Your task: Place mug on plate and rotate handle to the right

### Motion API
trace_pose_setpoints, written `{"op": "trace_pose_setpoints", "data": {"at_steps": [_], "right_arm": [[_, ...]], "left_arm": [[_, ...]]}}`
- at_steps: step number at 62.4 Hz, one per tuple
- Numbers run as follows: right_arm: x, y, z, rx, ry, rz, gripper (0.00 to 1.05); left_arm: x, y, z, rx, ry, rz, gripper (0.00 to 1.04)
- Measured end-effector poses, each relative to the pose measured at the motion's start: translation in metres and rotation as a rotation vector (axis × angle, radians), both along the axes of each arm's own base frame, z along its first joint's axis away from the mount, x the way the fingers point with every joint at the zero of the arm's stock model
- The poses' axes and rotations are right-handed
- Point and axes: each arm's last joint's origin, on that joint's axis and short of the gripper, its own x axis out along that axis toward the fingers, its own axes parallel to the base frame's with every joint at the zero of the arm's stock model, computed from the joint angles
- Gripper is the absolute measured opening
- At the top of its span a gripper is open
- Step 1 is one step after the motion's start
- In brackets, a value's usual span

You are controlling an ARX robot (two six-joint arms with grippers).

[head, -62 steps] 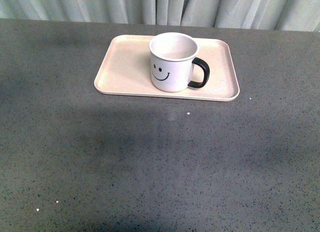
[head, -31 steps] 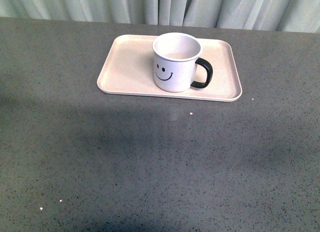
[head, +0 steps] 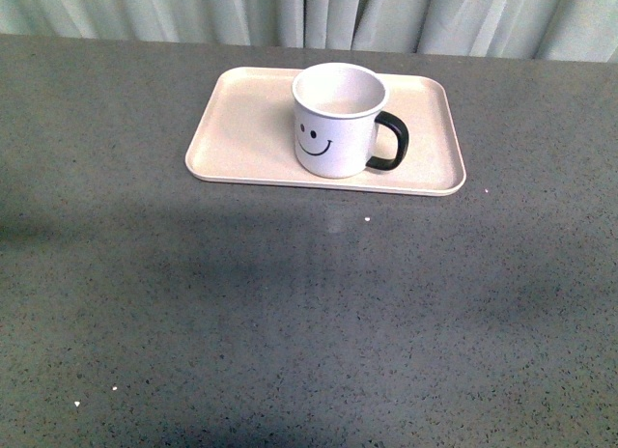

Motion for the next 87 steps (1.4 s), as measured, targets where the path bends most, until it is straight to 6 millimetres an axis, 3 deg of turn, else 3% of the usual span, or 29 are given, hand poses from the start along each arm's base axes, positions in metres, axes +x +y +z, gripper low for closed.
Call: {"op": "trace_pose_setpoints", "data": {"at_steps": [87], "right_arm": [[0.0, 0.0, 0.0, 0.0, 0.0, 0.0, 0.96]], "left_arm": [[-0.05, 0.0, 0.003, 0.0, -0.01, 0.0, 0.01]]}}
